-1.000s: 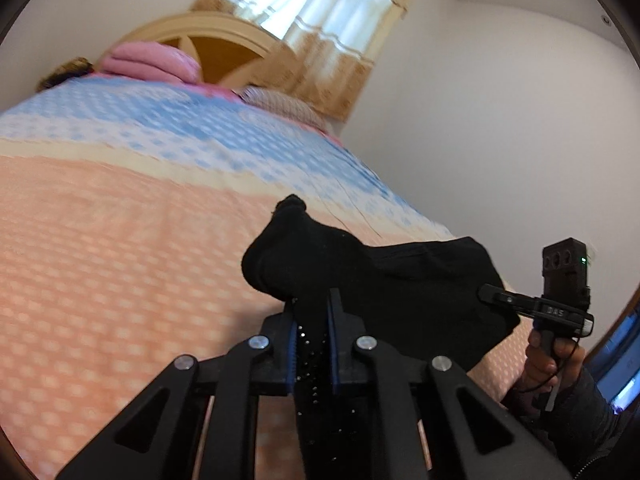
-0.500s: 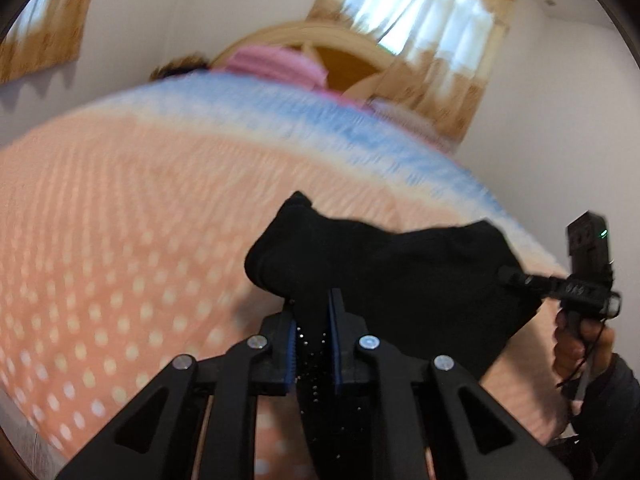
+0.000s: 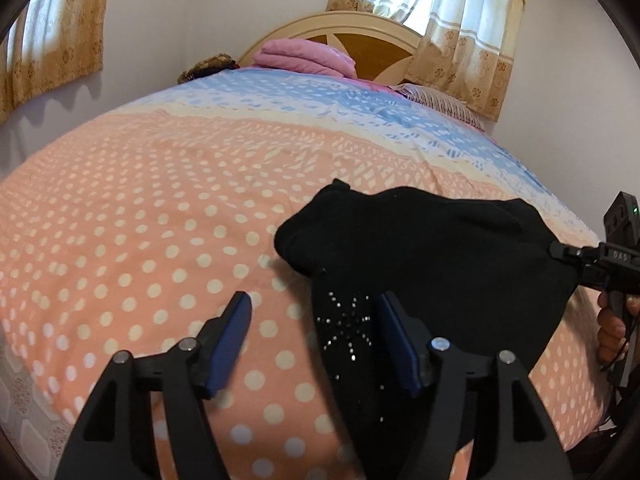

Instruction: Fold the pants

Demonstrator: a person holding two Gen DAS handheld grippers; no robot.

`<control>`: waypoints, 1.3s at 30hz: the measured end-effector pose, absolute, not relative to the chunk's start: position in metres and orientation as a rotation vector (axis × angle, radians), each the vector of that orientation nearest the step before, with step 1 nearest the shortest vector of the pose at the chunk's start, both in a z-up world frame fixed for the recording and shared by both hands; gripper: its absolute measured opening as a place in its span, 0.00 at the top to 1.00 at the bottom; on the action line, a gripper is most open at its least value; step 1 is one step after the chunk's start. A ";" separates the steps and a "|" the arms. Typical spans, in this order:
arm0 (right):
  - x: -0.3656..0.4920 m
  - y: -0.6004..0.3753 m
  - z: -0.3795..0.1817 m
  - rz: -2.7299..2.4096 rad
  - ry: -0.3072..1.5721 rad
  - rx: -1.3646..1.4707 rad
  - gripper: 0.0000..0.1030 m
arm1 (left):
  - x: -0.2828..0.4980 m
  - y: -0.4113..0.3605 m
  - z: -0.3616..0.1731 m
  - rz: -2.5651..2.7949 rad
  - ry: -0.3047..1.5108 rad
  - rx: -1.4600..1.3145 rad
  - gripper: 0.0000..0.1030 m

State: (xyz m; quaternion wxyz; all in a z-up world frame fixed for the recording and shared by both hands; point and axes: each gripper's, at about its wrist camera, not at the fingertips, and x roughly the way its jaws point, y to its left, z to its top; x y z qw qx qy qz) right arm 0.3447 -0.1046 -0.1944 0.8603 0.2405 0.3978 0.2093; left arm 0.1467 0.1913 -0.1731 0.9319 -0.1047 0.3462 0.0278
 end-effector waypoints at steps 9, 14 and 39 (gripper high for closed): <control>0.298 -0.129 -0.168 0.244 0.747 0.456 0.55 | 0.112 0.187 -0.152 0.078 0.679 -0.153 0.33; 0.243 -0.118 -0.134 0.168 0.637 0.359 0.46 | 0.093 0.178 -0.132 0.067 0.637 -0.132 0.25; 0.117 -0.048 -0.073 0.181 0.419 0.045 0.36 | 0.048 0.142 -0.073 0.023 0.446 -0.142 0.03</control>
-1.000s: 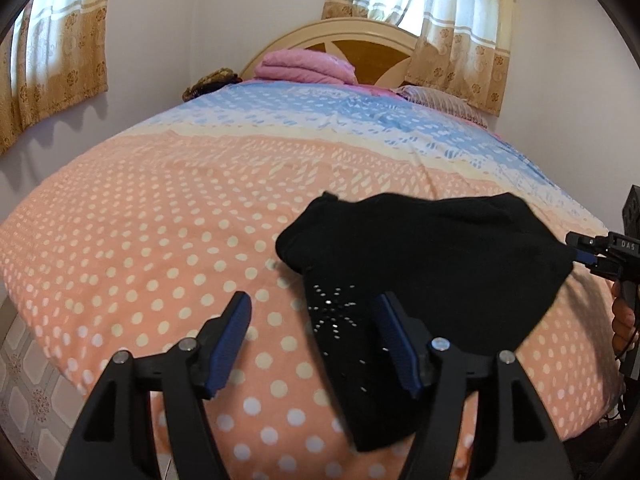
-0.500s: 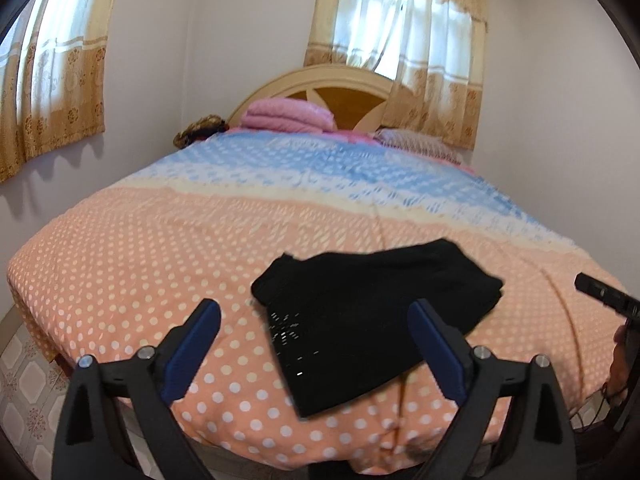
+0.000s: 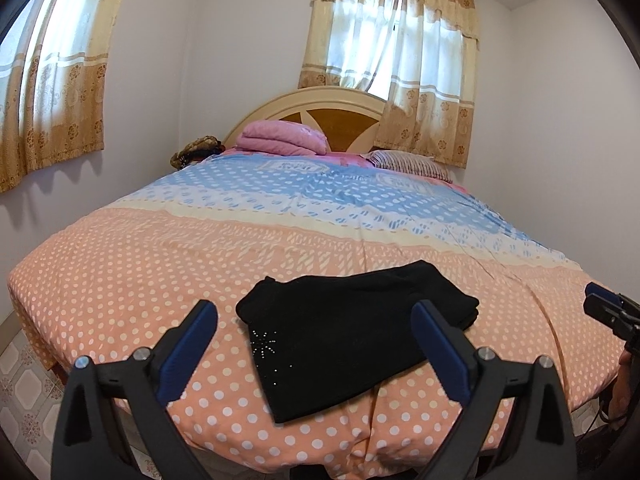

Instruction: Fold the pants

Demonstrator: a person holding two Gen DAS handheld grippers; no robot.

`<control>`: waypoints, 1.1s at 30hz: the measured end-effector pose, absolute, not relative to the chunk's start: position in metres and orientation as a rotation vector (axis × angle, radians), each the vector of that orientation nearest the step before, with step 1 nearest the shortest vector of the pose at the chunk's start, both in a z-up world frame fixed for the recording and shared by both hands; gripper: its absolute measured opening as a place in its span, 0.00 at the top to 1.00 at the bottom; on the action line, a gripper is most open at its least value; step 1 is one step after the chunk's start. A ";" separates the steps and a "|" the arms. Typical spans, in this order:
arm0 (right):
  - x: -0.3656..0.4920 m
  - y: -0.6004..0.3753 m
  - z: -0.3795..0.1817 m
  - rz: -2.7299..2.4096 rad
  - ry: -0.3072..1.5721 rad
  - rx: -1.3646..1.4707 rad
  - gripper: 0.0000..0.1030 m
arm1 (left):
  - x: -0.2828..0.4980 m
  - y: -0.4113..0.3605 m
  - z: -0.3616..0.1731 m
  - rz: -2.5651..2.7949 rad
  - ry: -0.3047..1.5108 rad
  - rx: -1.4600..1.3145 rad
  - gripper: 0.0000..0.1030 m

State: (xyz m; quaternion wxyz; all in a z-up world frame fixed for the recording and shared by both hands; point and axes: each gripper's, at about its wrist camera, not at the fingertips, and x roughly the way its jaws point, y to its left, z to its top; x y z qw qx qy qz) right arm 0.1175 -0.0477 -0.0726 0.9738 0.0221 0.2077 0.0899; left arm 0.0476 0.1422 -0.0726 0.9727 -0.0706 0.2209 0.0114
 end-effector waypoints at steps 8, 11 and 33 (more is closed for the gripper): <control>0.116 -0.051 -0.071 0.173 0.406 0.058 0.36 | 0.046 0.141 -0.071 0.024 0.440 -0.149 0.03; 0.116 -0.051 -0.071 0.176 0.406 0.062 0.35 | 0.045 0.141 -0.072 0.024 0.440 -0.144 0.03; 0.108 -0.053 -0.064 0.170 0.370 0.082 0.35 | 0.048 0.138 -0.068 0.030 0.433 -0.118 0.00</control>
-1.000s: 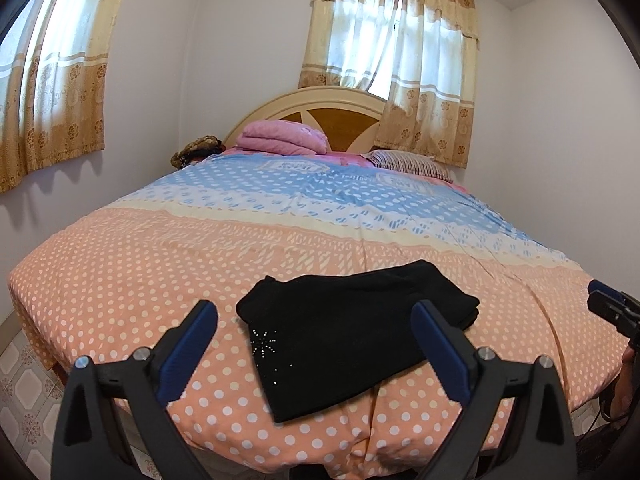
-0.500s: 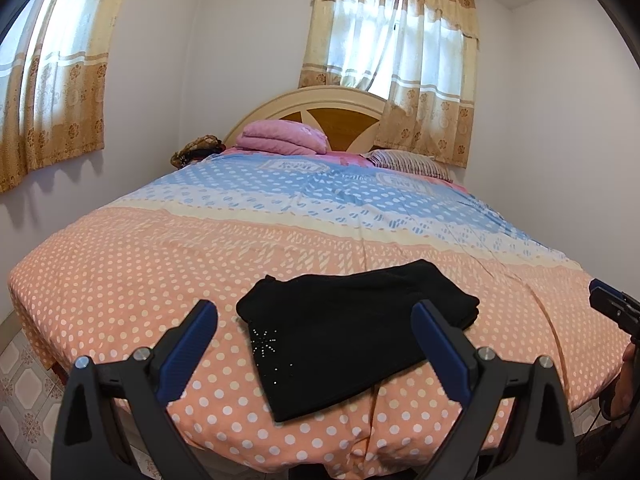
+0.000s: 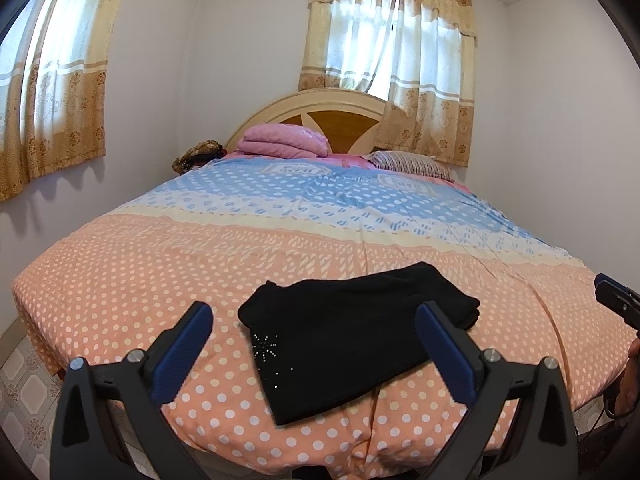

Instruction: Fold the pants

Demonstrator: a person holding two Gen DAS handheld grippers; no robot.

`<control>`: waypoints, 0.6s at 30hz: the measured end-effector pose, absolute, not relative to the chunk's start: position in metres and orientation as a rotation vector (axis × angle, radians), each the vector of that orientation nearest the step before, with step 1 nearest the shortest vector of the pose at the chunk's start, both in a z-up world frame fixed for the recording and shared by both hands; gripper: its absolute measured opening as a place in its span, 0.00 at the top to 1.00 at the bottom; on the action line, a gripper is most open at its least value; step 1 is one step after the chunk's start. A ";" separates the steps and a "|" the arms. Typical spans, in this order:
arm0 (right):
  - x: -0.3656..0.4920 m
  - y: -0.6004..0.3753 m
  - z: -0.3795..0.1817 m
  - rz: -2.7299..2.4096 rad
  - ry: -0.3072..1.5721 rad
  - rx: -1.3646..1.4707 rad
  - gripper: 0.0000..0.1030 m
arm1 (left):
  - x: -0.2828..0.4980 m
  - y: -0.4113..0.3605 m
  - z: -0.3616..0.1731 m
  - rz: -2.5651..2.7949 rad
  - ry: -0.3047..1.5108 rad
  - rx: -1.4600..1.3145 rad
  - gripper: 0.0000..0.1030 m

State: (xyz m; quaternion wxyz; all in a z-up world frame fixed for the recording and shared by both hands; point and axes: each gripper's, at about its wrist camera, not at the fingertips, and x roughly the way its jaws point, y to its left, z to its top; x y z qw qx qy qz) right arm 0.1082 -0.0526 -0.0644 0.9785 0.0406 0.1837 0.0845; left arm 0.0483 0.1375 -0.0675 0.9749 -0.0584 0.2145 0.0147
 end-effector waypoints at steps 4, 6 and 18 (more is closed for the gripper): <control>0.106 -0.051 -0.063 0.169 0.359 0.077 0.35 | 0.045 0.135 -0.063 0.051 0.402 -0.107 0.00; 0.105 -0.049 -0.062 0.169 0.360 0.074 0.35 | 0.045 0.135 -0.063 0.052 0.402 -0.106 0.00; 0.107 -0.042 -0.066 0.168 0.378 0.057 0.35 | 0.045 0.132 -0.066 0.060 0.410 -0.061 0.00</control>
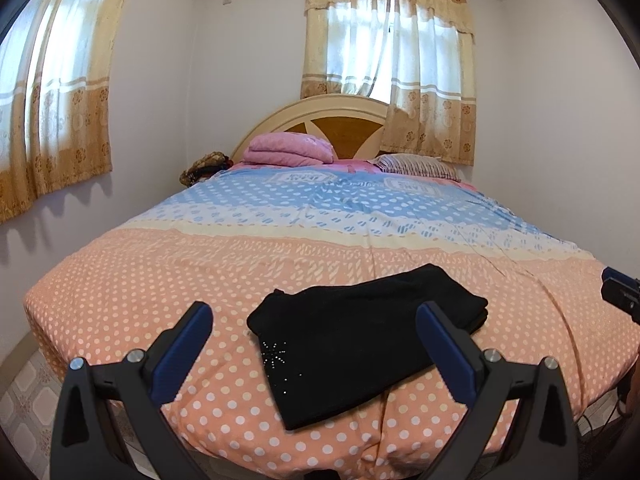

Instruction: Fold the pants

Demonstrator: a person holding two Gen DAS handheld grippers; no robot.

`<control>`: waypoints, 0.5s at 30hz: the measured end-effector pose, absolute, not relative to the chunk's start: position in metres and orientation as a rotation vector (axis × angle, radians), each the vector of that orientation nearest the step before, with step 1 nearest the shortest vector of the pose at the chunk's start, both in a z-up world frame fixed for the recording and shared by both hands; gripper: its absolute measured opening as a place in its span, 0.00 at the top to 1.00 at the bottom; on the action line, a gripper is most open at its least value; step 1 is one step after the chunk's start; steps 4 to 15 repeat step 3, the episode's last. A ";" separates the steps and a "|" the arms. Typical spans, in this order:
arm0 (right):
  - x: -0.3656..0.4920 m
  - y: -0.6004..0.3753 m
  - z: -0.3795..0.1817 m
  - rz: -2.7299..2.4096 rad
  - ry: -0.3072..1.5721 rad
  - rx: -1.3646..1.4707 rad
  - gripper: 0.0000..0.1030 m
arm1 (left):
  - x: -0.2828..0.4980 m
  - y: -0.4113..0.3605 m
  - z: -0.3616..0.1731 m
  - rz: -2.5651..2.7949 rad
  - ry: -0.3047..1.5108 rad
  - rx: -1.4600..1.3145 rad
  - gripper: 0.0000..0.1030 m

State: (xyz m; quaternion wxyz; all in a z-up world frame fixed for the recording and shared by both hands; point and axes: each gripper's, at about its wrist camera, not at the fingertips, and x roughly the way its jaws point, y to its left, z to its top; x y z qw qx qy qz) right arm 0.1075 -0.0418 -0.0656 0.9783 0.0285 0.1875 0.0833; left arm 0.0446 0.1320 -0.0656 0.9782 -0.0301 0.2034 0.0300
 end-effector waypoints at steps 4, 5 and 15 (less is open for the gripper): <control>0.108 -0.042 -0.066 0.167 0.378 0.062 0.35 | 0.046 0.131 -0.066 0.048 0.416 -0.062 0.00; 0.108 -0.042 -0.066 0.167 0.378 0.062 0.35 | 0.046 0.131 -0.066 0.048 0.416 -0.062 0.00; 0.108 -0.042 -0.066 0.167 0.378 0.062 0.35 | 0.046 0.131 -0.066 0.048 0.416 -0.062 0.00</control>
